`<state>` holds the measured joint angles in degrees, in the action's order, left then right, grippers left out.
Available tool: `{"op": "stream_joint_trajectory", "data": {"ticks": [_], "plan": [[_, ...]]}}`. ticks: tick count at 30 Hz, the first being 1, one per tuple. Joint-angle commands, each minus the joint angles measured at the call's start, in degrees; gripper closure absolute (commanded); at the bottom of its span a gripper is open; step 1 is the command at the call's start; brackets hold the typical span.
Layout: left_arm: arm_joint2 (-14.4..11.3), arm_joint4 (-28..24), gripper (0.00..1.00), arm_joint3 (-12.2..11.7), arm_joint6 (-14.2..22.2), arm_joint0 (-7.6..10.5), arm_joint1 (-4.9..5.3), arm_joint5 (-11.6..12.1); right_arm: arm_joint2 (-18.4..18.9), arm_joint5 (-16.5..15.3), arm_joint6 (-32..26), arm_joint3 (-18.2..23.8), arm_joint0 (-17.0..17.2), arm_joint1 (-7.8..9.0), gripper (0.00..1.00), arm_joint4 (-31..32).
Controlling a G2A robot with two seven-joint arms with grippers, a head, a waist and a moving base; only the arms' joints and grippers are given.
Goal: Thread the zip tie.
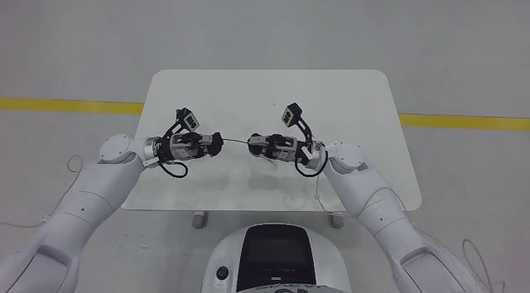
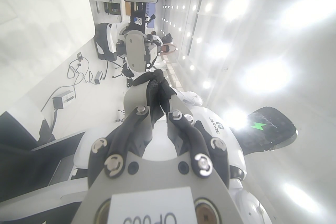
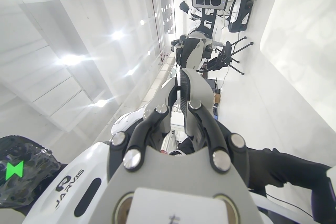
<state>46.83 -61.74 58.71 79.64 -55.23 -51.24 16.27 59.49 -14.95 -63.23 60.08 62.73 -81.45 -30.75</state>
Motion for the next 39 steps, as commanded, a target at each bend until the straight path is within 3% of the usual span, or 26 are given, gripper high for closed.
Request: {"op": "stream_joint_trajectory", "data": {"ticks": [1,18,21,30,35,39], "plan": [[0.0,0.0,0.0,0.0,0.0,0.0,0.0,0.0,0.08,-0.1,0.09,0.01,0.05,0.07,1.0,-0.21],[0.0,0.0,0.0,0.0,0.0,0.0,0.0,0.0,-0.02,0.14,0.29,-0.04,0.07,0.2,1.0,-0.66],[0.03,1.37,0.0,1.26,-1.88,-0.53,-0.02,-0.15,0.09,0.83,0.76,1.31,0.96,0.31,1.0,-1.59],[-0.19,4.3,0.0,4.2,0.0,-1.13,-0.1,1.55,-1.22,0.53,-4.98,-0.77,-0.24,-0.25,1.0,-7.71],[-0.19,4.3,0.0,4.2,0.0,-1.13,-0.1,1.55,-1.22,0.53,-4.98,-0.77,-0.24,-0.25,1.0,-7.71],[-0.02,4.54,0.0,6.7,0.0,-1.99,-0.11,1.35,-1.42,1.3,-2.79,1.59,0.89,-0.06,1.0,-6.42]]}}
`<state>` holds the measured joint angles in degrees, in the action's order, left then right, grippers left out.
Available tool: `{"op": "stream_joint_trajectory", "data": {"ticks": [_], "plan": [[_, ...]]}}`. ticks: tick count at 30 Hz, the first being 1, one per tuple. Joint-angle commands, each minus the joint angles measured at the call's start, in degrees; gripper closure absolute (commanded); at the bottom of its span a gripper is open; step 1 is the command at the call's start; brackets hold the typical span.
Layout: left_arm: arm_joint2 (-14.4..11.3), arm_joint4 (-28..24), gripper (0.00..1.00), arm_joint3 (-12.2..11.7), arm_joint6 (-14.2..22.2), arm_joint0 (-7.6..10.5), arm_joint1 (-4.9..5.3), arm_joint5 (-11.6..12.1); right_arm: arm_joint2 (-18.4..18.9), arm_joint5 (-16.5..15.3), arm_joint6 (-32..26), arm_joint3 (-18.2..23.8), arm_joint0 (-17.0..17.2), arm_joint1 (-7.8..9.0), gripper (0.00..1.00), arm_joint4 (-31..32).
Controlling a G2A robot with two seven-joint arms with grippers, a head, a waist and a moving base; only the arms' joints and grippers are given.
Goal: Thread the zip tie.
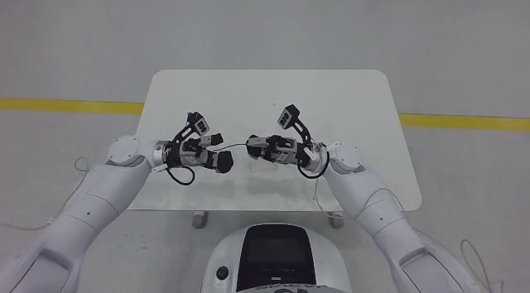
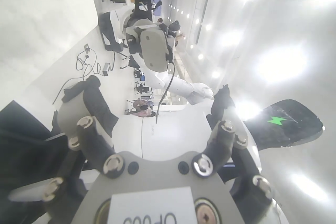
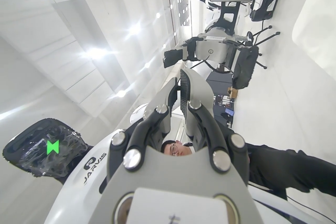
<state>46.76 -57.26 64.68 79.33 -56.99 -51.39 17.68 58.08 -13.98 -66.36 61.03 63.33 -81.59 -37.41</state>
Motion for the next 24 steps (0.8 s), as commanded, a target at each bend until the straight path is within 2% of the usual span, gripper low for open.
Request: {"op": "stream_joint_trajectory", "data": {"ticks": [1,5,10,13,14,18,21,24], "plan": [[0.03,-0.01,0.0,1.34,0.32,-0.42,0.06,-0.04,-0.03,0.6,0.42,0.96,0.41,0.12,1.0,0.28],[-0.11,0.14,0.0,2.8,0.32,-0.87,0.29,-0.19,-0.28,1.14,0.23,1.53,0.44,0.15,1.0,-0.07],[-0.28,0.07,0.0,3.3,0.32,-0.9,0.55,0.06,-0.74,1.37,0.56,1.42,0.15,0.16,1.0,0.22],[-0.27,-0.03,0.36,3.29,0.32,-0.8,0.68,0.5,-0.88,1.7,0.86,1.44,0.07,0.22,1.0,0.6],[-0.27,-0.01,0.51,3.26,0.32,-0.76,0.72,0.57,-0.93,1.85,0.81,1.44,0.03,0.26,1.0,0.75],[-0.28,-0.04,0.63,3.22,0.32,-0.64,0.87,0.77,-1.17,2.41,0.62,1.49,-0.16,0.41,1.0,1.67],[-0.26,-0.07,0.66,3.09,0.32,-0.57,1.0,0.89,-1.42,2.88,0.44,1.57,-0.32,0.51,1.0,2.34],[-0.26,-0.22,0.65,2.84,0.32,-0.53,1.08,0.95,-1.62,3.19,0.57,1.63,-0.5,0.63,1.0,3.26]]}}
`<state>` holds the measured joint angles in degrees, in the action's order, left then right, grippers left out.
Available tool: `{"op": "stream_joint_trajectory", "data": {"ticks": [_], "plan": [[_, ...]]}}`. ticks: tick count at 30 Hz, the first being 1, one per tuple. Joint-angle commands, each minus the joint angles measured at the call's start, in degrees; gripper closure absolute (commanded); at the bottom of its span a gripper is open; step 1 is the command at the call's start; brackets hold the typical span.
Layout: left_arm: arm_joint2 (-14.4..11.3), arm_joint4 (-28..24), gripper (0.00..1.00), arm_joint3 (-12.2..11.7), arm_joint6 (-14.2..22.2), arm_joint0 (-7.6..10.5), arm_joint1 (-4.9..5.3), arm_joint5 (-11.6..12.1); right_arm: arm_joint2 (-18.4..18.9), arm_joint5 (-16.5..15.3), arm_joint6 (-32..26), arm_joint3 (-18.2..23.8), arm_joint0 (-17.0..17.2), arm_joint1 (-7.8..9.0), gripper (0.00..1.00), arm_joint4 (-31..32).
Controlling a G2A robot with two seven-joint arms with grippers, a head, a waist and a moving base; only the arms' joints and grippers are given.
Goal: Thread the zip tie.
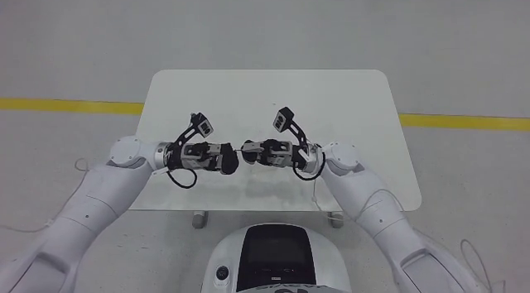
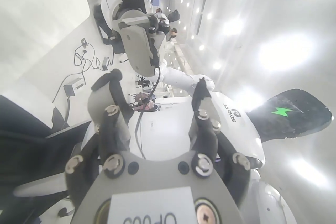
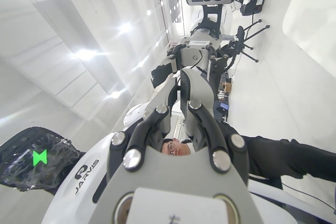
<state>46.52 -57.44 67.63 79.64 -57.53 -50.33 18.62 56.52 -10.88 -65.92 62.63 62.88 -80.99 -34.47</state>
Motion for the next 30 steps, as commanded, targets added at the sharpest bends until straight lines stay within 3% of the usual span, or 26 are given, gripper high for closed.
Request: {"op": "stream_joint_trajectory", "data": {"ticks": [1,19,30], "plan": [[-0.07,-0.06,0.66,-0.2,0.0,0.02,0.02,0.02,-0.11,0.16,0.26,0.07,-0.07,0.07,1.0,0.6],[-0.91,0.11,0.84,-1.95,0.0,0.87,-0.37,0.28,-1.49,1.28,1.25,0.34,-0.48,0.48,1.0,3.28],[-1.05,0.69,0.87,-2.43,0.0,0.97,-0.66,0.28,-2.22,1.19,1.32,0.04,-0.8,0.51,1.0,3.02]]}}
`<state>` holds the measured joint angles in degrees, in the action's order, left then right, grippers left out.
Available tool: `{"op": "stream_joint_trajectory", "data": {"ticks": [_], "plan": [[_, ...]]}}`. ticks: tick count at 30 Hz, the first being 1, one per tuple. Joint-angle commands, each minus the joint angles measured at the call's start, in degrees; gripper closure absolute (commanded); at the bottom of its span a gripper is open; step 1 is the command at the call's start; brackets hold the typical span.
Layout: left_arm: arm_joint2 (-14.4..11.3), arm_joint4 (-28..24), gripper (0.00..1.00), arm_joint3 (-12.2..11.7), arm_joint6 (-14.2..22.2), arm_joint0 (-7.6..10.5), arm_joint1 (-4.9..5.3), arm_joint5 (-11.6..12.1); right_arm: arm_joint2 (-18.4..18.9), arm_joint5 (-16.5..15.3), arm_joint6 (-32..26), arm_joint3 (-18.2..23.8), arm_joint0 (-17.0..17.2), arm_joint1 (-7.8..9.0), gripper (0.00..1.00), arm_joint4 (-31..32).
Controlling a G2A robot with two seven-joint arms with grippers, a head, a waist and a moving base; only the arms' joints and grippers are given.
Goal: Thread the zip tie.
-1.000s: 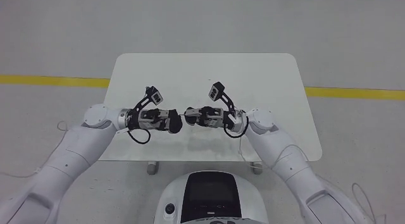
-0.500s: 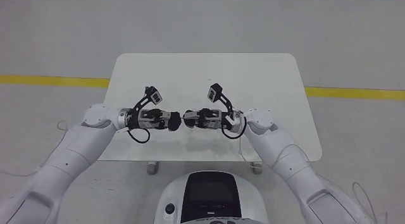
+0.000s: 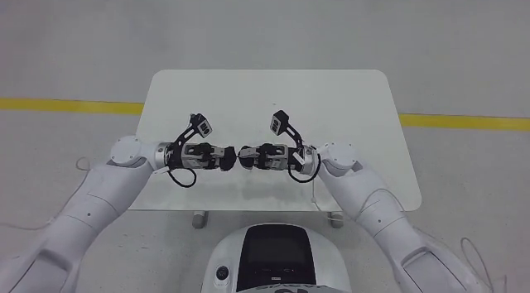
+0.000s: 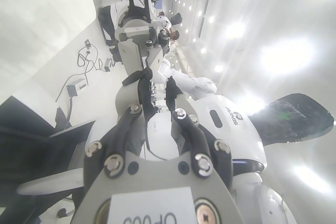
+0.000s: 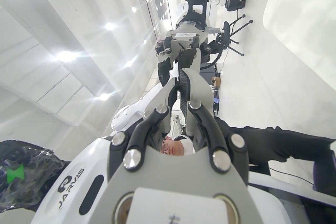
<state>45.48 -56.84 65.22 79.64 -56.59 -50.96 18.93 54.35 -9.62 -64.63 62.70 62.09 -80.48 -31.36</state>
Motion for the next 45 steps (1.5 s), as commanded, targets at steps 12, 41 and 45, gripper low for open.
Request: {"op": "stream_joint_trajectory", "data": {"ticks": [12,41,45], "plan": [[0.01,0.58,0.89,-0.32,0.0,0.01,-0.17,-0.13,-0.65,-0.43,-0.12,-0.29,-0.3,0.03,1.0,-0.51],[0.28,-0.1,1.0,-0.94,0.0,-0.08,-0.21,0.21,1.67,-1.1,0.77,-0.41,1.07,1.03,0.0,-3.0],[0.19,0.32,1.0,-0.82,0.0,0.13,-0.21,0.55,1.67,-1.1,0.77,-0.41,1.07,1.03,0.0,-3.0]]}}
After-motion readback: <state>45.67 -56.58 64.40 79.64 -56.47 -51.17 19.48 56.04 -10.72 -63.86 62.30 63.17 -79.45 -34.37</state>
